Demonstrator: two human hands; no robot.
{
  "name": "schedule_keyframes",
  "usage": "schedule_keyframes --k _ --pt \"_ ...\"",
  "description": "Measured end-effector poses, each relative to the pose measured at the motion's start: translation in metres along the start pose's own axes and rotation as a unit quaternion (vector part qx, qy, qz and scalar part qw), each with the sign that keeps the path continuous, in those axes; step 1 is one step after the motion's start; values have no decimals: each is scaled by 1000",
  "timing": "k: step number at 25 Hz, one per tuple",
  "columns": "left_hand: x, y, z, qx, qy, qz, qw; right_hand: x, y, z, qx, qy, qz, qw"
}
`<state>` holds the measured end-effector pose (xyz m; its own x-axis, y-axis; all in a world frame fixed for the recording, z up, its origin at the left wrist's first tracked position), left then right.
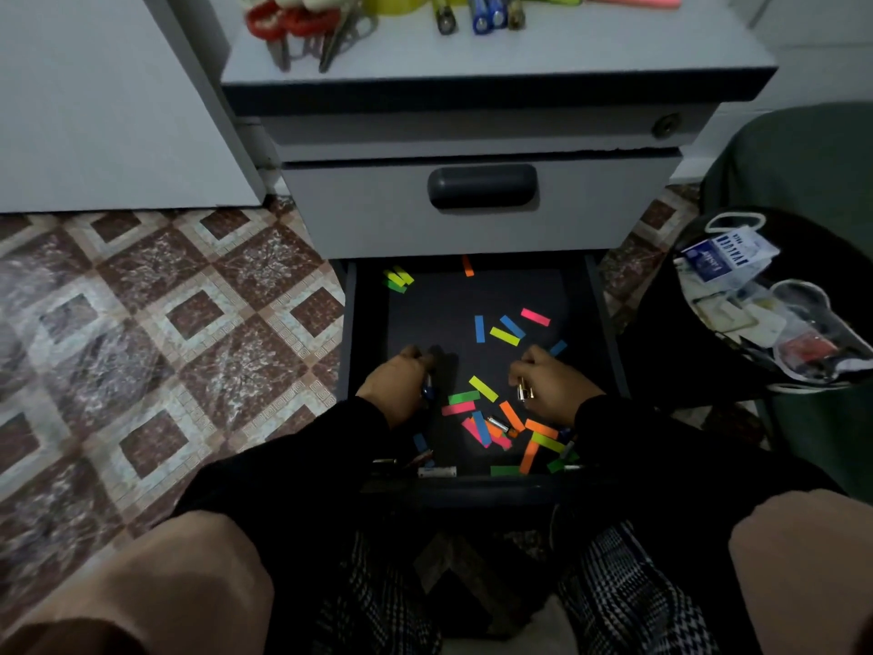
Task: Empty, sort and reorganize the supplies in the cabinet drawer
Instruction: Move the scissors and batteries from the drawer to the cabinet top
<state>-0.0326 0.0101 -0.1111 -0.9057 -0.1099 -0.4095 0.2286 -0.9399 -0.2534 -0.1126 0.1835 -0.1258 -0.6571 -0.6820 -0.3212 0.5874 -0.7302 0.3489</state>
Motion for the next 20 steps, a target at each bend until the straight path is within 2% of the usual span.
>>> schedule_keyframes --k 6,13,20 --pt "-37 -4 48 -30 -50 5 998 -18 39 58 13 -42 49 998" --pt "-85 -14 133 -23 -142 -13 990 -45 92 140 -24 -93 95 991" --pt "-109 -21 203 -18 -196 -33 980 -47 132 220 -59 -139 110 982"
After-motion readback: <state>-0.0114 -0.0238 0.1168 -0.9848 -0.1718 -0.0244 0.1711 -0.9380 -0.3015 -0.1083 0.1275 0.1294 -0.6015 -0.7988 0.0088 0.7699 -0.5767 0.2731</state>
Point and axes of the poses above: each hand's wrist, its own x-axis towards the middle knuckle, its own z-axis out of the back of the hand, y = z × x, the point moved 5 cm from there along x, towards the middle knuckle, and after that the axes turned 4 degrees about -y, right-handed, at the moved point
